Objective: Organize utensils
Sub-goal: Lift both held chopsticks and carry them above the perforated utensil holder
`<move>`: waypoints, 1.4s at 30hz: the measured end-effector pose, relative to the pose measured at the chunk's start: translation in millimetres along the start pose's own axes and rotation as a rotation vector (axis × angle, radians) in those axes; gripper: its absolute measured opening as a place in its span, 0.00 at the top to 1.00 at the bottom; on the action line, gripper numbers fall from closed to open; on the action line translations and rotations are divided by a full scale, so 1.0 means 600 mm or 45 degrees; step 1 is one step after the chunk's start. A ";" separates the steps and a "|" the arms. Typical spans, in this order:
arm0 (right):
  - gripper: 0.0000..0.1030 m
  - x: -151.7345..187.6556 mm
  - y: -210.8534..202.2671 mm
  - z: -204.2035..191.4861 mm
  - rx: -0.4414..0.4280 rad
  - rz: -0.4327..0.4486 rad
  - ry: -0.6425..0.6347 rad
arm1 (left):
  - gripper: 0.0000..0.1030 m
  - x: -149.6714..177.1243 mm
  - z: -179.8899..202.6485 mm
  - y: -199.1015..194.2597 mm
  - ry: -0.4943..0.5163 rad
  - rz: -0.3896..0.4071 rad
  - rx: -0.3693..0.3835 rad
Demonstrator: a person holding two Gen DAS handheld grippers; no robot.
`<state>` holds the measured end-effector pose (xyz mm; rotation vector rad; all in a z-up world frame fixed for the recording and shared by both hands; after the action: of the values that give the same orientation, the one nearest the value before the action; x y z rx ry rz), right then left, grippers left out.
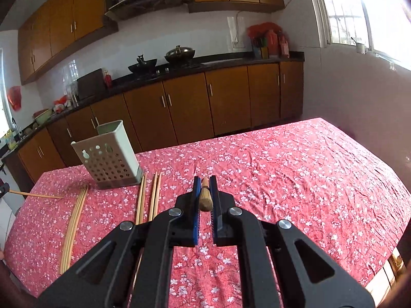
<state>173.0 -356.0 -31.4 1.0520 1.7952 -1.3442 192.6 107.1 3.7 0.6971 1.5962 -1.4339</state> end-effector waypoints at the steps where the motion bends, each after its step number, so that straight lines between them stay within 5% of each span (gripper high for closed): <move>1: 0.93 -0.004 -0.001 -0.001 -0.003 0.009 0.000 | 0.93 -0.006 -0.001 -0.002 -0.007 0.010 0.002; 22: 0.93 -0.134 0.001 -0.055 -0.163 0.228 0.018 | 0.93 -0.147 0.041 -0.028 -0.073 0.235 0.073; 34: 0.93 -0.242 -0.002 -0.118 -0.353 0.473 0.032 | 0.93 -0.257 0.138 -0.052 -0.143 0.403 0.237; 42: 0.93 -0.252 0.047 -0.170 -0.426 0.499 -0.057 | 0.93 -0.256 0.229 -0.027 -0.066 0.386 0.304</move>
<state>264.5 -286.1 112.6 1.1035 1.6041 -0.7950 283.3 -8.9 149.0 0.9868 1.2289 -1.4133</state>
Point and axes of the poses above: each gripper's, at about its wrist camera, not at the fingertips, and y roughly the way its jaws point, z to its right, x to its underside, the point moved 6 cm from there along y, roughly the way its jaws point, and after that the axes turned 12 degrees about -x, right-handed, at the moved point
